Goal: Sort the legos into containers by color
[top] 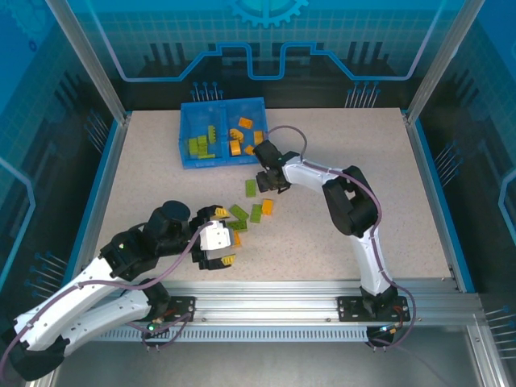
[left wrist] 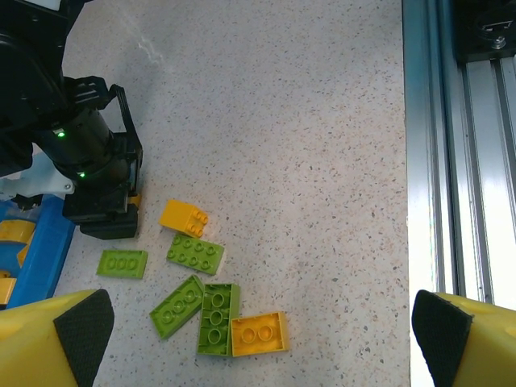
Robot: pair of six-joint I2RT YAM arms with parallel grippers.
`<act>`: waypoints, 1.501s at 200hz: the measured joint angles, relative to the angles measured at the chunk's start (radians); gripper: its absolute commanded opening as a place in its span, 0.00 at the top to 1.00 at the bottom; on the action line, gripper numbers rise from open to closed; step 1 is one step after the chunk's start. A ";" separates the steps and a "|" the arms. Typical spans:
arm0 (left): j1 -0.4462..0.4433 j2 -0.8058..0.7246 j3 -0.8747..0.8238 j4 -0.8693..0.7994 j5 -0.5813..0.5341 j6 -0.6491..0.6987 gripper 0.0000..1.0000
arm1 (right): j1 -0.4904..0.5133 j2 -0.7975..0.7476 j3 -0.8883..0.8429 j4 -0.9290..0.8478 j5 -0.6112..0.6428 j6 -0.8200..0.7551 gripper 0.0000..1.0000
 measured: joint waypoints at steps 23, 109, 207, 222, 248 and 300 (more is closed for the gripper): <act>0.000 0.000 -0.008 0.000 0.000 0.014 0.01 | 0.000 -0.008 -0.017 0.021 -0.011 0.003 0.52; 0.000 -0.071 -0.045 0.039 0.000 0.026 0.01 | 0.022 -0.392 -0.248 0.085 -0.019 -0.030 0.55; 0.000 -0.090 -0.058 0.082 -0.062 0.026 0.01 | 0.035 0.040 0.486 0.024 0.061 -0.172 0.55; 0.000 -0.091 -0.061 0.083 -0.067 0.026 0.01 | 0.023 0.127 0.563 -0.017 0.063 -0.175 0.55; 0.000 -0.087 -0.063 0.083 -0.068 0.026 0.01 | 0.008 0.270 0.712 -0.101 0.062 -0.176 0.52; 0.000 -0.077 -0.063 0.083 -0.072 0.026 0.01 | 0.009 0.366 0.805 -0.196 0.035 -0.175 0.40</act>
